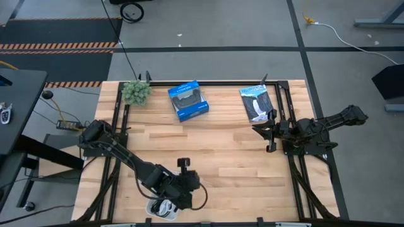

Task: Pick and place USB-C Cables
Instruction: Return to Home Position

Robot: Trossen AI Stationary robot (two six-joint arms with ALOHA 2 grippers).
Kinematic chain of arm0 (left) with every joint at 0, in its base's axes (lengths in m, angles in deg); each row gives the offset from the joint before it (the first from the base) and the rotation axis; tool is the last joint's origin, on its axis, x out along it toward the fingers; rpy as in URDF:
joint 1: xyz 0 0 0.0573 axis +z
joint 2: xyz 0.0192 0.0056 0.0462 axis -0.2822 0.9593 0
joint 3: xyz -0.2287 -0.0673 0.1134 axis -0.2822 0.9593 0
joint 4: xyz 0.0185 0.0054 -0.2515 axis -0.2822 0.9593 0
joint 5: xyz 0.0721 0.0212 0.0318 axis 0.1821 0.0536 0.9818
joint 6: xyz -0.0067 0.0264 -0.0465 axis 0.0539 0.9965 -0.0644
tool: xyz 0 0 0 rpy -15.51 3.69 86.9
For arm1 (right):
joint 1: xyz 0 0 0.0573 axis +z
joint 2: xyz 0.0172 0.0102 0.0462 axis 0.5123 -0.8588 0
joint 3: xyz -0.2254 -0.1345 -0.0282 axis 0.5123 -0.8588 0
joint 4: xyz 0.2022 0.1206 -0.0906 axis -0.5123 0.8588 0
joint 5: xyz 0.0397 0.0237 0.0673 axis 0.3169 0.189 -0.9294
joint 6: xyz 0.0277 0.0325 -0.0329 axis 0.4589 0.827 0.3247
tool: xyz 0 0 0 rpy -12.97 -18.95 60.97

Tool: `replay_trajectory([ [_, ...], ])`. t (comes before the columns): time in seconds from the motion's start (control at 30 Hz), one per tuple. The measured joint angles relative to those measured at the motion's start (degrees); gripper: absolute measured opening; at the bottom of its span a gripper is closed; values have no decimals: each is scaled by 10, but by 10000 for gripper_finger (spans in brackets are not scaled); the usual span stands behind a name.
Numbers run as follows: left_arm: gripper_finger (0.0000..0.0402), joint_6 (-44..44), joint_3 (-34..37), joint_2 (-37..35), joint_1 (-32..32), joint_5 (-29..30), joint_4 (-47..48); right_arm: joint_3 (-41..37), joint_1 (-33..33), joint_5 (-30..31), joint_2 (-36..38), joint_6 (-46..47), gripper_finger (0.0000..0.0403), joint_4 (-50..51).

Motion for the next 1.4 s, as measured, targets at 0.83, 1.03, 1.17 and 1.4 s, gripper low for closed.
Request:
replay_trajectory([
  [0.83,4,-7,277,-289,63,47,-112,0,0,0,0,0,50,0],
  [1.03,4,-9,434,-387,83,49,-267,0,0,0,0,0,50,0],
  [1.17,3,-10,529,-450,103,49,-357,0,0,0,0,0,50,0],
  [1.4,3,-10,636,-552,133,67,-413,0,0,0,0,0,50,0],
])
